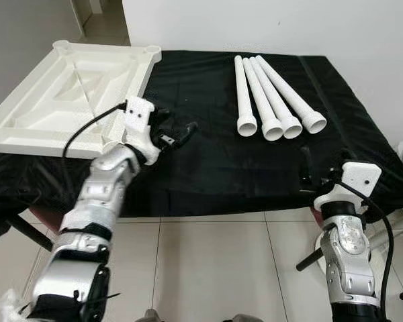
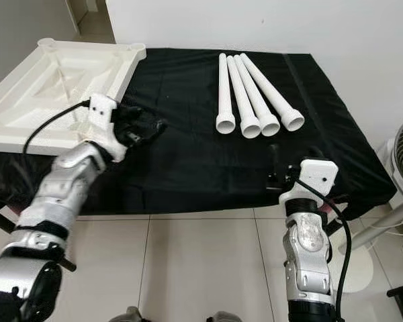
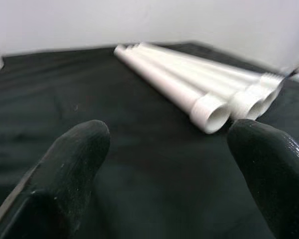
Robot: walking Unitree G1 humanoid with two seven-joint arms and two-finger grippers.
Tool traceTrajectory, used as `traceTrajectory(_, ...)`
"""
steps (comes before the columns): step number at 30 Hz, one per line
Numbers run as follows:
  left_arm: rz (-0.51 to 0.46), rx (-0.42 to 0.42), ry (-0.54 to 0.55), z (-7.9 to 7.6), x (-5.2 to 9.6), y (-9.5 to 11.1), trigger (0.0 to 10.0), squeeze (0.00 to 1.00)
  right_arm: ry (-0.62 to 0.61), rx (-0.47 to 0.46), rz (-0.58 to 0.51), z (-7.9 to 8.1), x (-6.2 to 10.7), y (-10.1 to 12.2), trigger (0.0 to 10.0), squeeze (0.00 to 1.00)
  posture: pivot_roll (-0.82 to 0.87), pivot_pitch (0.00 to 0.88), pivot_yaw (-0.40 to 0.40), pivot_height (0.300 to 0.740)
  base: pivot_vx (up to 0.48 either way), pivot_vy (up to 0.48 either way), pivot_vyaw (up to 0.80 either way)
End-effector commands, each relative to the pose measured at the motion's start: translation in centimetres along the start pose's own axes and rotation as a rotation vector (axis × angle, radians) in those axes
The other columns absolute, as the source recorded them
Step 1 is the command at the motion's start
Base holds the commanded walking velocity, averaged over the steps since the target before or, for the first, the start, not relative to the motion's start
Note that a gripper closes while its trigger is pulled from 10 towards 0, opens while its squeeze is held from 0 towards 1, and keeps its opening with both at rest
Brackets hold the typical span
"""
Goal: Building children table
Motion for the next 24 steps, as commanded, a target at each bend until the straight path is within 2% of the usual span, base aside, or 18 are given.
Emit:
traceTrajectory(1,0.011,-0.034,0.037,0.3,-0.1,-0.2,10.0,0.0,-0.025,-0.001,0.003,0.0,-0.2,0.2,10.0,0.0,-0.04,0.0,0.043,0.74,0.0,0.0,0.0)
traceTrajectory(7,-0.04,-0.008,0.107,0.7,-0.3,0.1,10.0,0.0,-0.046,0.001,-0.005,0.1,-0.3,0.4,10.0,0.0,-0.04,0.0,0.038,0.74,0.0,0.0,0.0)
traceTrajectory(11,-0.034,0.014,0.17,1.2,-0.7,0.2,10.0,0.0,-0.042,-0.004,-0.024,0.4,-0.7,0.8,10.0,0.0,-0.04,0.0,0.039,0.74,0.0,0.0,0.0)
traceTrajectory(19,-0.033,-0.017,0.15,0.7,-1.1,0.1,10.0,0.0,-0.037,0.018,-0.038,0.3,-1.0,1.1,10.0,0.0,-0.04,0.0,0.019,0.74,0.0,0.0,0.0)
traceTrajectory(24,-0.061,0.009,0.172,0.8,-1.7,0.4,10.0,0.0,-0.008,0.066,-0.055,0.3,-1.9,1.4,10.0,0.0,-0.05,0.0,0.01,0.74,0.0,0.0,0.0)
Point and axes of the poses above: a point about 5 cm out from each wrist's last joint towards the gripper, its own x axis pointing back from the gripper into the wrist, its own y axis along the axis of the wrist's last joint, z = x × y, the point moved 1 cm from there along -x, pointing out of the wrist towards the gripper, and after that the axes turned 6 degrees about x, right-handed, at the moved point
